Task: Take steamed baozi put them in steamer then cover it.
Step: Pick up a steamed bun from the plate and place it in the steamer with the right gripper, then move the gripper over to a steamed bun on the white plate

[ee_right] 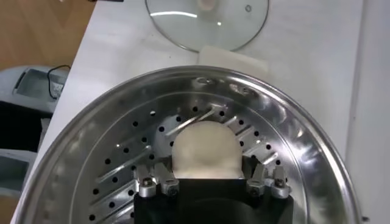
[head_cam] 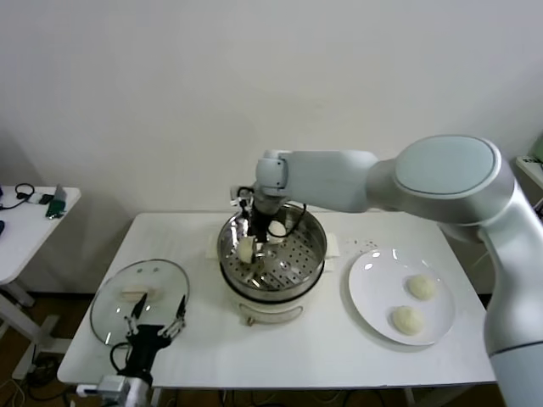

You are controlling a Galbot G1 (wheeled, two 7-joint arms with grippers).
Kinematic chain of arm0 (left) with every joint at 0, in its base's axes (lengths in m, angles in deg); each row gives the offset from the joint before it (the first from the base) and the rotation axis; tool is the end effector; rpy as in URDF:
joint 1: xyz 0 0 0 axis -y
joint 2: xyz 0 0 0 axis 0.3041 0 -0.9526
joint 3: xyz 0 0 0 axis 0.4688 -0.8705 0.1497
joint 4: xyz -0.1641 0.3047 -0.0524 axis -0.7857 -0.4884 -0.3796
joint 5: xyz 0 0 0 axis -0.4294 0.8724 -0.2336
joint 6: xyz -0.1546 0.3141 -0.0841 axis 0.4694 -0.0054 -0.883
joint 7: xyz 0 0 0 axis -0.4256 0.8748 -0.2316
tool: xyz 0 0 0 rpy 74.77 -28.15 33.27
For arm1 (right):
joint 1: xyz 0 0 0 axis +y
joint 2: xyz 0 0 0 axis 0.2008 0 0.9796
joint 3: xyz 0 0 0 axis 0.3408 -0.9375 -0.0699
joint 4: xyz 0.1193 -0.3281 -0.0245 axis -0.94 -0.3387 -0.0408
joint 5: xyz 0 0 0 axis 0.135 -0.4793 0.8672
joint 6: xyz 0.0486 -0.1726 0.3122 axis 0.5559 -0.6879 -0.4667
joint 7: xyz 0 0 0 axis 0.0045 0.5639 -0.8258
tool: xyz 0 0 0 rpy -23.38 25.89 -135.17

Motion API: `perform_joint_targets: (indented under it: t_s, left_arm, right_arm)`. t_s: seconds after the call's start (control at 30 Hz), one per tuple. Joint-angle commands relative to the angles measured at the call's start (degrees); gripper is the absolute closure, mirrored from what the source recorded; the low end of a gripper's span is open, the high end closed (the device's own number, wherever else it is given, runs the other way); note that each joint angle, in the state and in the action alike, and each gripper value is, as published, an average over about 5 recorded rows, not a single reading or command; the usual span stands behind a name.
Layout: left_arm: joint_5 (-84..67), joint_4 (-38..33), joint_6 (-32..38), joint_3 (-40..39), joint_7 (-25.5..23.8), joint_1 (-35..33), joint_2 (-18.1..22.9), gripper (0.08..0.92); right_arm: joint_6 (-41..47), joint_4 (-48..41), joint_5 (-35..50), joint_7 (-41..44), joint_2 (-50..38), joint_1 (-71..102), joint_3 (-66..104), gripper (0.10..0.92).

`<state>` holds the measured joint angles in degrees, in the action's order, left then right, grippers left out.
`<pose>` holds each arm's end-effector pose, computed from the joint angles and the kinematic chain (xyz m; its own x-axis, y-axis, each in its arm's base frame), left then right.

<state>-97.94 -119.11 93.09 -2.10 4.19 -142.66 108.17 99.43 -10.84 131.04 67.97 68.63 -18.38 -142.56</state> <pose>0.1571 0.0680 -0.3480 -0.9918 0.0045 0.1274 0.0103 0.9990 0.0445 0.5862 0.2135 -0.1147 -0.0364 -0.2375 0.9707 -0.9719 -0.2174 -0.0896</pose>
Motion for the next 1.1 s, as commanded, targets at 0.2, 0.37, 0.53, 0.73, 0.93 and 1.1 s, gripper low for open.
perform_joint_targets:
  t_s: [0.2, 0.37, 0.53, 0.73, 0.93, 1.1]
  left_arm:
    - [0.0, 0.6, -0.1, -0.1, 0.0, 0.4, -0.2, 0.177]
    - [0.0, 0.6, -0.2, -0.2, 0.0, 0.6, -0.2, 0.177]
    - [0.2, 0.6, -0.3, -0.6, 0.0, 0.7, -0.2, 0.177]
    - [1.1, 0.6, -0.6, -1.2, 0.1, 1.1, -0.2, 0.177]
    - [2.6, 0.1, -1.7, -2.2, 0.3, 2.3, 0.7, 0.177]
    - [3.2, -0.5, -2.4, -3.0, 0.4, 2.8, 1.0, 0.177]
  right_arm:
    - [0.7, -1.0, -1.3, -0.5, 0.9, 1.5, 1.3, 0.205]
    - [0.2, 2.2, -2.8, 1.0, -3.1, -2.8, 1.6, 0.203]
    - [-1.0, 9.5, -3.6, 3.0, -10.4, -10.1, 0.7, 0.203]
    - [-1.7, 20.8, -4.6, 6.0, -22.9, -17.8, 0.8, 0.203]
    - [-1.7, 32.4, -12.1, 6.8, -36.3, -22.7, -2.3, 0.203]
    - [-1.2, 38.9, -22.3, 5.9, -49.0, -20.2, -4.1, 0.203]
